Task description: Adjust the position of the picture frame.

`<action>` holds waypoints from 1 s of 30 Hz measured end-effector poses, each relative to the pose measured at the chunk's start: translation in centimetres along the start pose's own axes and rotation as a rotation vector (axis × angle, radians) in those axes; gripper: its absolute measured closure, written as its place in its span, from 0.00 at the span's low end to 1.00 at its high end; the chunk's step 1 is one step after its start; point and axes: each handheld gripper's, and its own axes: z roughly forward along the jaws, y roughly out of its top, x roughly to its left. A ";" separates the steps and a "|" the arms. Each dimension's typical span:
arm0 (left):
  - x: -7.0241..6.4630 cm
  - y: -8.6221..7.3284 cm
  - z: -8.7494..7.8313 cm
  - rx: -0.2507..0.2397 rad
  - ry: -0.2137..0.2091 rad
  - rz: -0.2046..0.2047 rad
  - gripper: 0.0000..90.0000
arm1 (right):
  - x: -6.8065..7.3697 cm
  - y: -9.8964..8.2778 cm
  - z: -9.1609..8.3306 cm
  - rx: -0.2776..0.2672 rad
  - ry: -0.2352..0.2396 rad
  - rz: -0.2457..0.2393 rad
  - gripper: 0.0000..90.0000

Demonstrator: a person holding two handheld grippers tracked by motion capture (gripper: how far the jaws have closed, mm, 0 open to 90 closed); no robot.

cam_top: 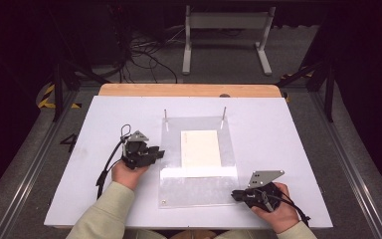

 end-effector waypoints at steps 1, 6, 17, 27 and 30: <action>-0.6 -0.1 -0.7 -0.020 -0.020 0.034 0.72 | 0.0 0.0 0.0 0.000 0.002 0.000 0.93; -2.4 -1.0 -2.7 -0.020 -0.111 0.102 0.72 | -0.1 0.0 0.1 -0.003 0.005 -0.001 0.93; -5.3 -3.4 -4.3 0.063 -0.279 0.231 0.76 | -0.2 0.1 0.2 -0.007 0.014 -0.004 0.94; -6.3 -4.4 -2.9 0.198 -0.315 0.280 0.78 | -0.2 0.2 0.2 -0.005 0.015 -0.008 0.93; -6.5 -4.6 -2.4 0.233 -0.317 0.284 0.77 | -0.3 0.1 0.2 -0.003 0.021 -0.008 0.93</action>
